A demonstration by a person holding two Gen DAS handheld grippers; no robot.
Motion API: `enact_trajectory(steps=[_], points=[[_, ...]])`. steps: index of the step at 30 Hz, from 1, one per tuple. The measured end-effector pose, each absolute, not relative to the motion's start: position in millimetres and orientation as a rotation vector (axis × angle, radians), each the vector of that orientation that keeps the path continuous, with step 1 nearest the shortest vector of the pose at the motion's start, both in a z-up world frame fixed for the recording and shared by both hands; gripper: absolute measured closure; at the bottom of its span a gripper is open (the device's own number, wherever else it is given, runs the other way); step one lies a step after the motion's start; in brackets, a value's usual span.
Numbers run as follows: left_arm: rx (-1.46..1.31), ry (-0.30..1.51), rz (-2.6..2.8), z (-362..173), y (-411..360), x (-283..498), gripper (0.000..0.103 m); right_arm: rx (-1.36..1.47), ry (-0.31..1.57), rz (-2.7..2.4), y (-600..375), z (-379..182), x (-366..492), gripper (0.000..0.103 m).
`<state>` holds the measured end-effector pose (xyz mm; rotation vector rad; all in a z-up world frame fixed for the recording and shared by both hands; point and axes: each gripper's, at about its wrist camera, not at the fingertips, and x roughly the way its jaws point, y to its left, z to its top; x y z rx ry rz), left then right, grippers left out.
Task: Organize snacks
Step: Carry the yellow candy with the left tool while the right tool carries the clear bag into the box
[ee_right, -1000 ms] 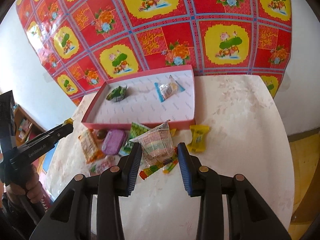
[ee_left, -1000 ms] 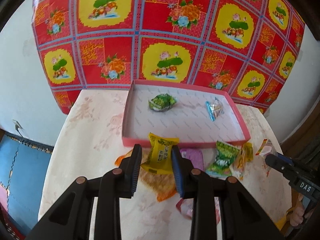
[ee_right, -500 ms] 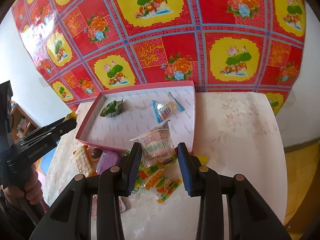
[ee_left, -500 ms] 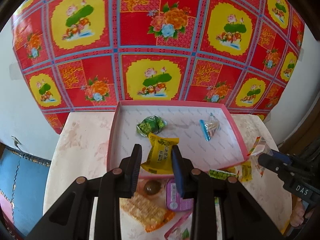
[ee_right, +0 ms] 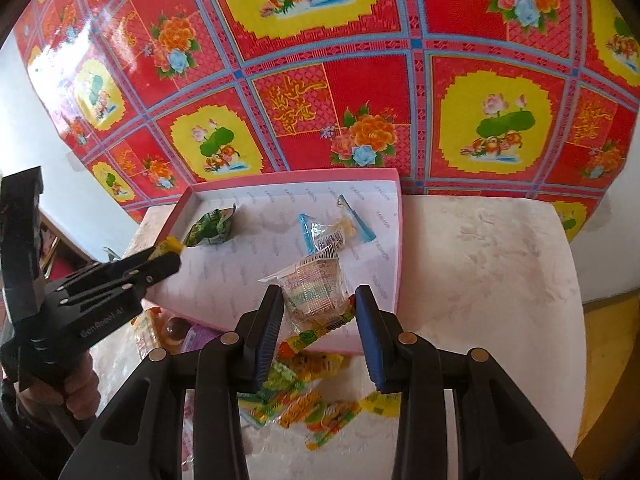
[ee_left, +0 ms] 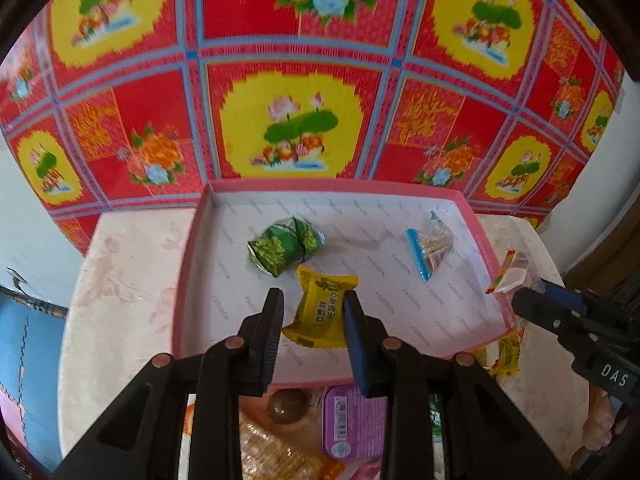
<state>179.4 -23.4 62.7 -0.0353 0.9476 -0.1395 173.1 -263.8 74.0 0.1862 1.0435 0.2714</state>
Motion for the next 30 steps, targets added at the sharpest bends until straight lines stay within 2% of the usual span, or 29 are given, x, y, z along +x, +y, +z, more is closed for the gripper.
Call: enact_trajectory(steps=[30], points=[[0.04,0.985,-0.087,2.0,-38.3,236.5,0.072,0.164,1.111,0.271,-249.3,17.5,228.3,0.065]])
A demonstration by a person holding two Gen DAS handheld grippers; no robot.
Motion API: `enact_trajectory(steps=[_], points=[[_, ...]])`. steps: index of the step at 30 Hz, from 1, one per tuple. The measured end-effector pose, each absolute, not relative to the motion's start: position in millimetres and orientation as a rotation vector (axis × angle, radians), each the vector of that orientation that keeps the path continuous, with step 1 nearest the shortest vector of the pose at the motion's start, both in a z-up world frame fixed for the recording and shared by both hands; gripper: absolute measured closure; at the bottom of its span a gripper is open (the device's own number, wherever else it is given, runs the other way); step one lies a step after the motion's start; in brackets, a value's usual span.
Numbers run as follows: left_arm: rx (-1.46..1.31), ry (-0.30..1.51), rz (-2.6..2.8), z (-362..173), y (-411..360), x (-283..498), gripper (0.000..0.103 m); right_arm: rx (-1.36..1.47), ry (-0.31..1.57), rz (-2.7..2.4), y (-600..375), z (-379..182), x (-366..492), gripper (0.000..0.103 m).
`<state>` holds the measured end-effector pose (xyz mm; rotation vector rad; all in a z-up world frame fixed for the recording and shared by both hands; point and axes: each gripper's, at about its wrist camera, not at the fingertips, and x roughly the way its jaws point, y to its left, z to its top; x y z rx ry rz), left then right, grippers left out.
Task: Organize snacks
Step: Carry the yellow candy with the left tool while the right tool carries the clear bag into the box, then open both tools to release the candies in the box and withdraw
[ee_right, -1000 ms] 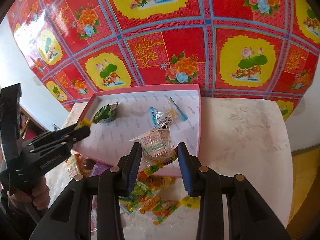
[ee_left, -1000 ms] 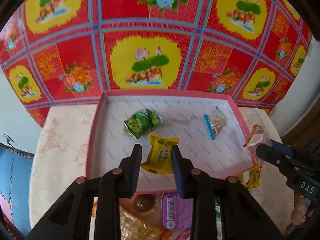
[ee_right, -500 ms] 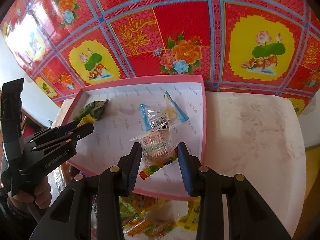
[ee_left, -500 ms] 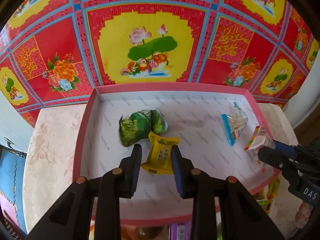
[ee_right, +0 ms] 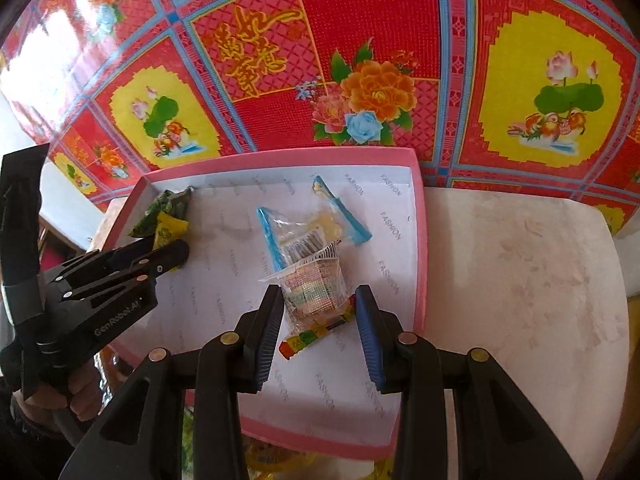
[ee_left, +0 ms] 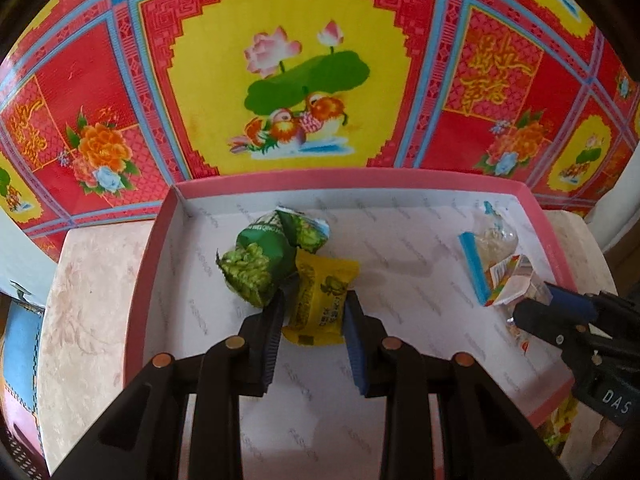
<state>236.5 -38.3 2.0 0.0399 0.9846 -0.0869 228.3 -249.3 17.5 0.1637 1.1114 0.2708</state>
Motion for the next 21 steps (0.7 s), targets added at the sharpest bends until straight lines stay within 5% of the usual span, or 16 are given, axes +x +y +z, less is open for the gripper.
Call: enact_trajectory(steps=[21], points=[[0.045,0.973,-0.069,-0.5,-60.7,252.0,0.063,0.127,1.052,0.246,-236.3,10.8,240.0,0.065]])
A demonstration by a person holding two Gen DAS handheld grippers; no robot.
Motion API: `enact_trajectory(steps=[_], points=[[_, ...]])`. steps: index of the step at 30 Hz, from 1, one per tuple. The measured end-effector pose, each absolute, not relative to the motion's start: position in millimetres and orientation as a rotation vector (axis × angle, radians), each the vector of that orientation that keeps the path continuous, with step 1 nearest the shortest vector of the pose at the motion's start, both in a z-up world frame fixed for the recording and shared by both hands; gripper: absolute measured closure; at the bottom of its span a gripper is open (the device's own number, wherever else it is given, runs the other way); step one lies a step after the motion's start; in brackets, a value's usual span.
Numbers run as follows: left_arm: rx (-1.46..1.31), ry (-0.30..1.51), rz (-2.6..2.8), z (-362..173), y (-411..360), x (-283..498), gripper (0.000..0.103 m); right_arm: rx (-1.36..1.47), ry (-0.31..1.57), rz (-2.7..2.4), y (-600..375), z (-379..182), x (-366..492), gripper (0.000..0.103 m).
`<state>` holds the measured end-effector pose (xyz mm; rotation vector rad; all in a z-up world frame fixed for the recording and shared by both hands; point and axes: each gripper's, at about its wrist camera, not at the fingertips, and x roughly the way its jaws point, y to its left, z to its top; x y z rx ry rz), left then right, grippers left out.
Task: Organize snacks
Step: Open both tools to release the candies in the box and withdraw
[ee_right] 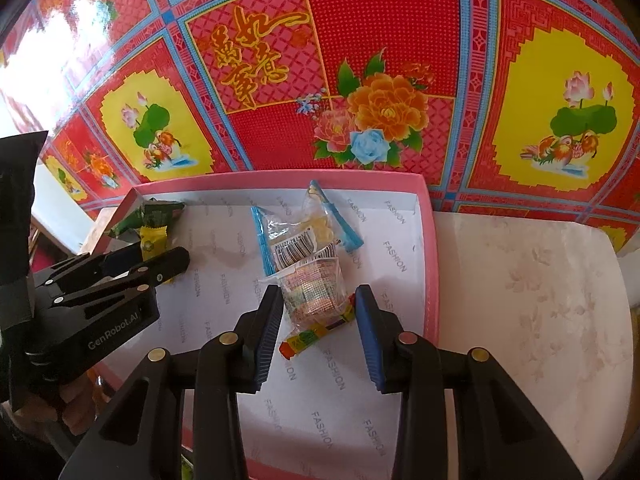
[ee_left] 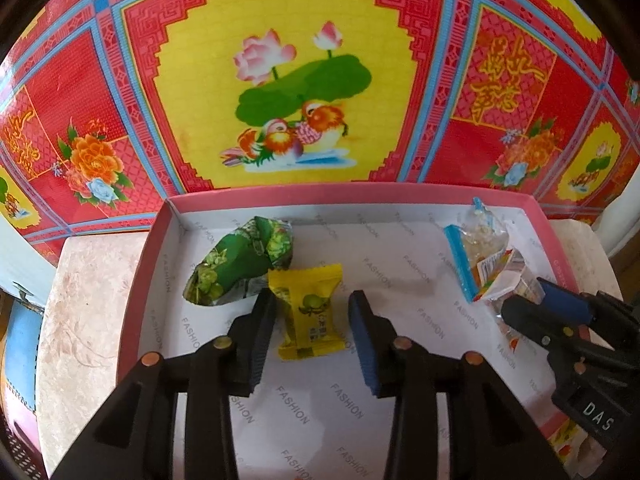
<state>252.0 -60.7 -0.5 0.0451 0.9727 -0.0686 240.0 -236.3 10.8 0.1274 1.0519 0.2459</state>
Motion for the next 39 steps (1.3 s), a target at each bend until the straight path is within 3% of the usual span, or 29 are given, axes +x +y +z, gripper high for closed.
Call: enact_trajectory(steps=[5,10,12,18,39], points=[[0.056,0.969,-0.071,-0.9,-60.3,252.4,0.062,0.099,1.035,0.238,-233.9,9.9,237.8,0.065],[0.065,0.977,-0.075,-0.5,-62.9,249.8,0.044,0.096,1.036,0.245,-233.0,10.2,237.5,0.063],[0.069,0.982,-0.075,-1.8,-62.5,248.8,0.041,0.092,1.032,0.251,-230.9,10.7,236.5,0.061],[0.083,0.983,-0.071,-1.4,-65.8,241.0,0.041,0.105,1.027,0.26,-229.2,13.3,235.1,0.049],[0.039,0.955,-0.061,41.4,-59.3,176.8,0.041,0.164,0.951,0.209,-259.2,60.7,189.9,0.049]])
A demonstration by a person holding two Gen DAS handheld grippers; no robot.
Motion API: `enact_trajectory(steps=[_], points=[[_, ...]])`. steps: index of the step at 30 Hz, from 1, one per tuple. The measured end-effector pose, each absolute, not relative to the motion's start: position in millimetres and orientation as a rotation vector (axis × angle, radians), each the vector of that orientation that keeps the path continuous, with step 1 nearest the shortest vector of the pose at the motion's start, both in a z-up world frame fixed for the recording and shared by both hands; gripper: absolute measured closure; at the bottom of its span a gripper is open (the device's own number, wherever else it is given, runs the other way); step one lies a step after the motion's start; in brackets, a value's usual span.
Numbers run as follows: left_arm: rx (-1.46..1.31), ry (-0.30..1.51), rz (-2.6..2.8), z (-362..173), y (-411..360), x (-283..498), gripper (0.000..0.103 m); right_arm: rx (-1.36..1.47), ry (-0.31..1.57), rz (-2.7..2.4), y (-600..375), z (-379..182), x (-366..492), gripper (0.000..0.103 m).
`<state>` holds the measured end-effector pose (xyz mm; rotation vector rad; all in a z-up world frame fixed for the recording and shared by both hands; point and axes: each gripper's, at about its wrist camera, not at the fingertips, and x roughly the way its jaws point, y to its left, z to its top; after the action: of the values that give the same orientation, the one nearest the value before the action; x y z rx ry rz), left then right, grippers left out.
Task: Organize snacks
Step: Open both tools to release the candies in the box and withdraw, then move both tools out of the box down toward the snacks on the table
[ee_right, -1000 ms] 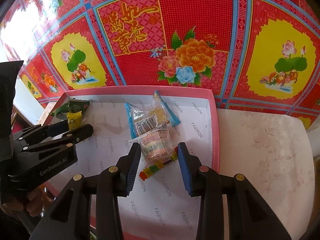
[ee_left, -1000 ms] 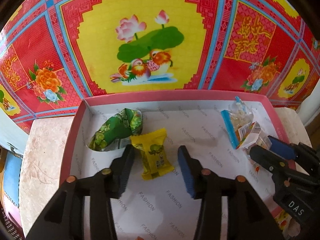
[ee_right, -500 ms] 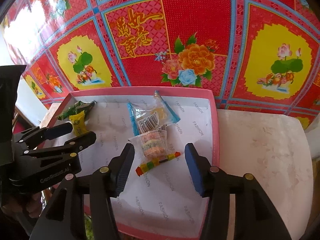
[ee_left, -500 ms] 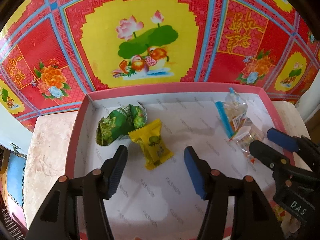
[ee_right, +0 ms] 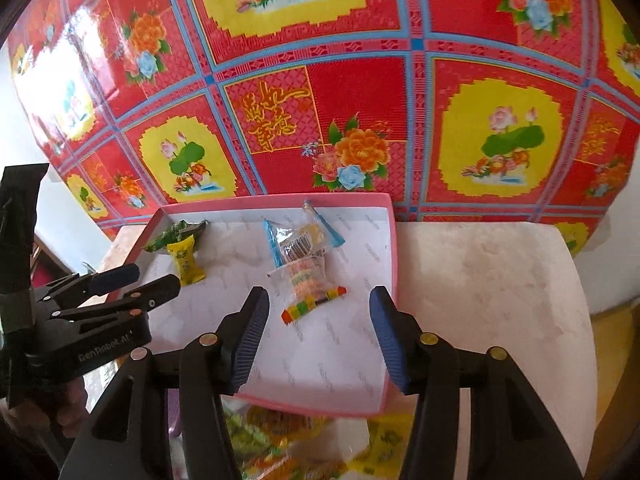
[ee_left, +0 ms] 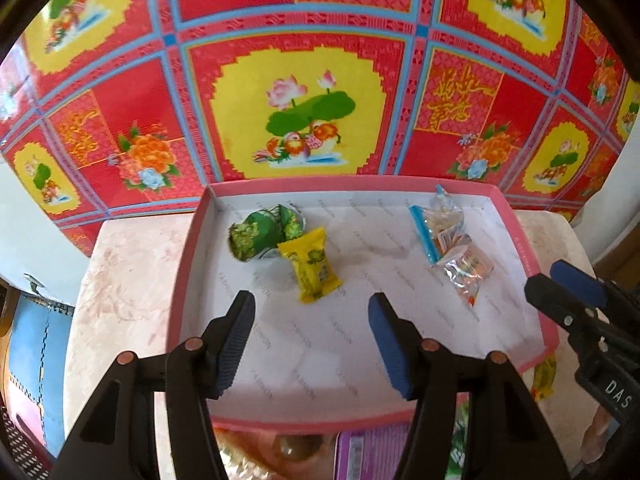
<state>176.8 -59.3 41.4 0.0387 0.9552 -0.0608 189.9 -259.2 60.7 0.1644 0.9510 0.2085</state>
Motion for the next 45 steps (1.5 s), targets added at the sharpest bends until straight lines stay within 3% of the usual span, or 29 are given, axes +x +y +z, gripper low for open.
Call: enact_trajectory(steps=[14,38,45], points=[[0.033,0.949,-0.027,68.4,-17.0,139.5,0.041,0.165,0.942,0.207,-259.6,82.1,144.6,0.049],[-0.102,1.08,0.017,36.5,9.3,104.3,0.041,0.186,0.973,0.207,-263.2,78.6,94.7,0.049],[-0.073,1.097,0.037,24.4,-0.8,104.3,0.035,0.173,0.983,0.204,-265.1,67.4,88.4,0.049]])
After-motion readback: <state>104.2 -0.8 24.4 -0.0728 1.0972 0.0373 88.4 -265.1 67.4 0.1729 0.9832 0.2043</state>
